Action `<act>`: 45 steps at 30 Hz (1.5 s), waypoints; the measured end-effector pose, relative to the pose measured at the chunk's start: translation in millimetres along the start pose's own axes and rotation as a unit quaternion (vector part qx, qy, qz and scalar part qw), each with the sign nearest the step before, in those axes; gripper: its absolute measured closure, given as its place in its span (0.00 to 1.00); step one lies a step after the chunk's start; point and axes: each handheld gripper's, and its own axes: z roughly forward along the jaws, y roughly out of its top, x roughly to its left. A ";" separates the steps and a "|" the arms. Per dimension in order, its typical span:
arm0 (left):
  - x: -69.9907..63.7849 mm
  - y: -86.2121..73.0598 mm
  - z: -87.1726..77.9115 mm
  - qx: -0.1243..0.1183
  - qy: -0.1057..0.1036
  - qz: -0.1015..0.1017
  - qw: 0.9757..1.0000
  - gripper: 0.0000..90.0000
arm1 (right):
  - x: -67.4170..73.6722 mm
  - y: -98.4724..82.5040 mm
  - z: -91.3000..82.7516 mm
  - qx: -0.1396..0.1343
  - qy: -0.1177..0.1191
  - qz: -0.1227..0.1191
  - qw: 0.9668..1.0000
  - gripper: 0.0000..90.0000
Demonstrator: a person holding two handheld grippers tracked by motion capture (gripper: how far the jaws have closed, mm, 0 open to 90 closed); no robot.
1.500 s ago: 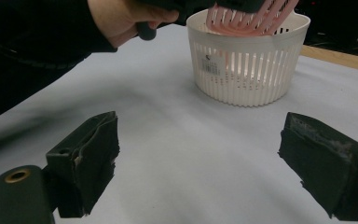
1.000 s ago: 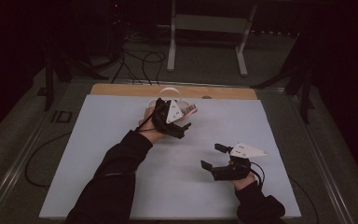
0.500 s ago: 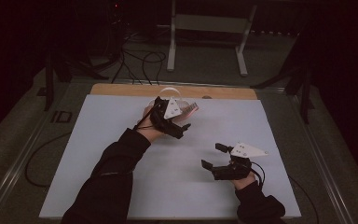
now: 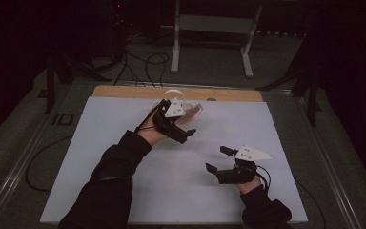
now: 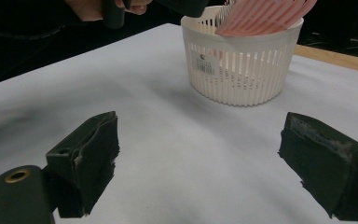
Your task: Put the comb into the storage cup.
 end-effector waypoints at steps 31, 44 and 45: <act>1.0 -12.7 -42.2 -0.006 -0.056 -0.042 0.998 0.00 | -4.5 -4.5 -6.1 0.005 -0.012 -0.003 1.000 0.13; -4.1 -30.6 -64.2 0.004 -0.056 -0.045 0.997 0.00 | -10.3 -11.6 -12.7 0.013 -0.023 -0.012 1.000 0.13; -4.6 -32.2 -65.6 0.004 -0.057 -0.047 0.997 0.00 | -10.4 -11.9 -13.1 0.012 -0.022 -0.010 1.000 0.13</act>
